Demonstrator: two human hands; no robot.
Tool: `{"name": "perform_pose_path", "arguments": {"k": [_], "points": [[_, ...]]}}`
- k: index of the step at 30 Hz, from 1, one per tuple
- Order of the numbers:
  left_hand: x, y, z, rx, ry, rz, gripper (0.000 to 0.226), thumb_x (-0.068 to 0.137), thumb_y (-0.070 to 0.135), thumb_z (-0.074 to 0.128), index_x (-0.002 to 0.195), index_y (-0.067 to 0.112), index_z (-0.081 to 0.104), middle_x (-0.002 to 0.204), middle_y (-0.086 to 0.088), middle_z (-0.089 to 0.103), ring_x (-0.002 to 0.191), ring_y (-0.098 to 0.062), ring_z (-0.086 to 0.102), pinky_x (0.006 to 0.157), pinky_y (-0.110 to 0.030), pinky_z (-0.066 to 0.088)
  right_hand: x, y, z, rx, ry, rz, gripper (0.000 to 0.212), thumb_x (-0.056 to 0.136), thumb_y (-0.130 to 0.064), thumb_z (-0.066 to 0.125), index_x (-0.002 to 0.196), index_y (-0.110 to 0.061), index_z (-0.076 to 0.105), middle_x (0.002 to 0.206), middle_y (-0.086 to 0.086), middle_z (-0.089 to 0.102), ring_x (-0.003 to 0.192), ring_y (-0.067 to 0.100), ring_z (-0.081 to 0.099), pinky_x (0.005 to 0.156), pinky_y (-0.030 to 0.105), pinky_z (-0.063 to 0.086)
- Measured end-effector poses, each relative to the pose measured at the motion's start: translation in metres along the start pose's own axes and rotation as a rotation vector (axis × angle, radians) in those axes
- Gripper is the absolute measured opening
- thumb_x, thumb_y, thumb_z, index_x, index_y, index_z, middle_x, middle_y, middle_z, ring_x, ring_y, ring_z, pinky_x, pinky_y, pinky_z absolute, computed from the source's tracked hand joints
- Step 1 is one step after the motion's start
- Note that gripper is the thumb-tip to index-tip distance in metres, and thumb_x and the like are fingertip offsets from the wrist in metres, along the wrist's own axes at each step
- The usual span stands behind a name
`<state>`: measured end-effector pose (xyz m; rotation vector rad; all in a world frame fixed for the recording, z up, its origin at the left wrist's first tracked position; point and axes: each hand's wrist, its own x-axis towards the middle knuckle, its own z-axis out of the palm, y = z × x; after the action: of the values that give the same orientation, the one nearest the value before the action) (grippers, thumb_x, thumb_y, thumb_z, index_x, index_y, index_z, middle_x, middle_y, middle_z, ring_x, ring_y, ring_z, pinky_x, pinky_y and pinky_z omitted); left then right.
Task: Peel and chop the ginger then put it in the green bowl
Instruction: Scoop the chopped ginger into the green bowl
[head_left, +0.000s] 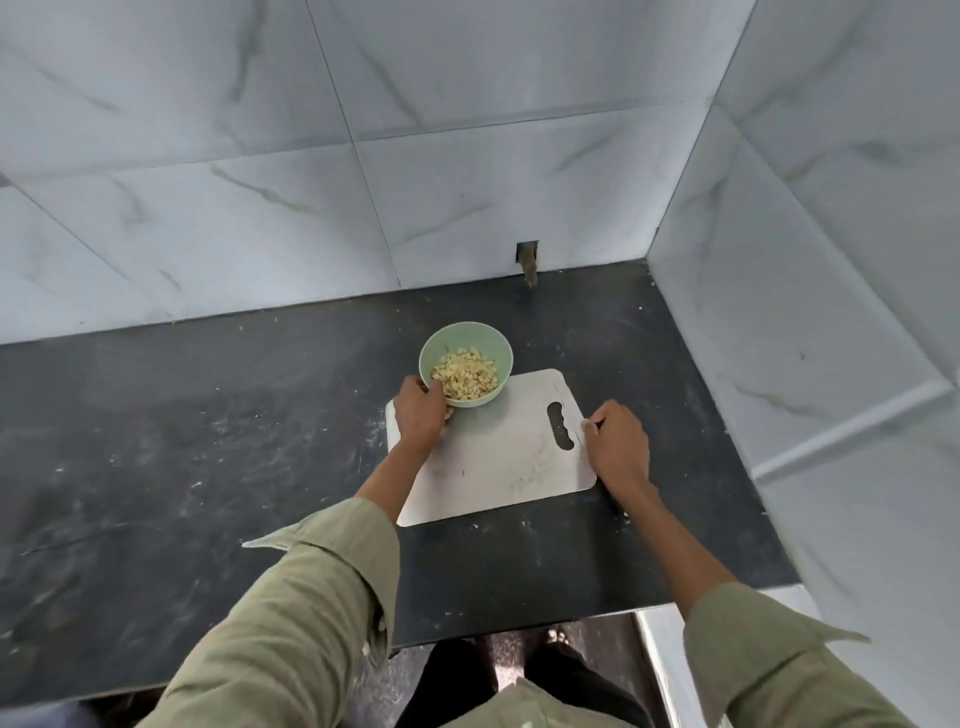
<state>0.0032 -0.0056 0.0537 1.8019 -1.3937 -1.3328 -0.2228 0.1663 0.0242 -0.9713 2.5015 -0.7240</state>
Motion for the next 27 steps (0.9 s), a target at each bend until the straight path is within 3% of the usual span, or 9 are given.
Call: {"name": "perform_pose_path", "arguments": {"k": [3, 5, 9, 14, 18, 20, 23, 27], "points": [[0.012, -0.001, -0.001, -0.025, -0.027, -0.002, 0.022, 0.101, 0.027, 0.052, 0.114, 0.01, 0.058, 0.097, -0.012, 0.075, 0.076, -0.025, 0.077, 0.057, -0.036, 0.063, -0.007, 0.003, -0.001, -0.013, -0.036, 0.011, 0.024, 0.089, -0.033, 0.074, 0.102, -0.022, 0.058, 0.097, -0.005, 0.058, 0.087, 0.019, 0.055, 0.072, 0.034, 0.04], [0.018, -0.002, 0.001, -0.037, -0.034, -0.001, 0.023, 0.102, 0.028, 0.052, 0.116, 0.01, 0.058, 0.098, -0.01, 0.074, 0.076, -0.025, 0.077, 0.056, -0.033, 0.062, -0.009, 0.005, 0.002, 0.011, -0.024, 0.013, 0.02, 0.089, -0.029, 0.073, 0.1, -0.022, 0.058, 0.095, -0.004, 0.06, 0.088, 0.019, 0.057, 0.072, 0.033, 0.039], [0.031, -0.002, 0.01, -0.071, -0.076, 0.005, 0.024, 0.1, 0.03, 0.053, 0.117, 0.014, 0.055, 0.103, -0.01, 0.072, 0.073, -0.024, 0.076, 0.071, -0.046, 0.065, -0.003, -0.003, 0.01, 0.074, 0.041, 0.071, 0.01, 0.093, -0.021, 0.066, 0.092, -0.021, 0.056, 0.092, -0.004, 0.06, 0.086, 0.02, 0.058, 0.071, 0.033, 0.038], [0.034, 0.003, 0.012, -0.054, -0.082, 0.017, 0.024, 0.099, 0.033, 0.055, 0.116, 0.016, 0.055, 0.103, -0.012, 0.073, 0.071, -0.024, 0.076, 0.074, -0.048, 0.065, 0.007, -0.011, 0.01, 0.085, 0.087, 0.108, 0.01, 0.095, -0.018, 0.065, 0.091, -0.019, 0.057, 0.092, -0.003, 0.061, 0.086, 0.022, 0.06, 0.071, 0.035, 0.041], [0.03, 0.005, 0.005, -0.08, -0.123, -0.02, 0.032, 0.103, 0.045, 0.047, 0.115, 0.016, 0.056, 0.098, -0.011, 0.072, 0.083, -0.028, 0.073, 0.081, -0.051, 0.063, 0.01, -0.013, 0.008, -0.022, 0.157, 0.033, 0.007, 0.096, -0.015, 0.063, 0.1, -0.017, 0.058, 0.108, 0.003, 0.059, 0.101, 0.026, 0.053, 0.086, 0.041, 0.048], [0.023, 0.001, -0.001, 0.097, 0.01, 0.063, 0.043, 0.104, 0.051, 0.038, 0.11, 0.014, 0.06, 0.104, -0.007, 0.068, 0.097, -0.029, 0.066, 0.088, -0.049, 0.056, 0.008, -0.016, 0.011, -0.109, 0.174, -0.069, 0.01, 0.098, -0.018, 0.062, 0.107, -0.015, 0.062, 0.113, 0.004, 0.057, 0.103, 0.027, 0.049, 0.091, 0.043, 0.048], [0.005, -0.015, -0.011, 0.365, 0.276, 0.171, 0.038, 0.106, 0.039, 0.041, 0.12, 0.01, 0.061, 0.123, -0.009, 0.056, 0.119, -0.03, 0.048, 0.1, -0.049, 0.04, 0.005, -0.023, 0.016, -0.259, 0.073, -0.258, 0.023, 0.099, -0.03, 0.064, 0.117, -0.014, 0.065, 0.116, 0.004, 0.058, 0.104, 0.025, 0.052, 0.093, 0.041, 0.05], [-0.014, -0.048, -0.022, 0.639, 0.154, 0.282, 0.034, 0.104, 0.034, 0.048, 0.13, 0.014, 0.058, 0.135, -0.007, 0.046, 0.127, -0.029, 0.041, 0.107, -0.05, 0.038, -0.005, -0.024, 0.021, -0.177, -0.003, -0.196, 0.035, 0.094, -0.033, 0.074, 0.12, -0.012, 0.064, 0.12, 0.0, 0.057, 0.107, 0.021, 0.057, 0.095, 0.038, 0.054]]}}
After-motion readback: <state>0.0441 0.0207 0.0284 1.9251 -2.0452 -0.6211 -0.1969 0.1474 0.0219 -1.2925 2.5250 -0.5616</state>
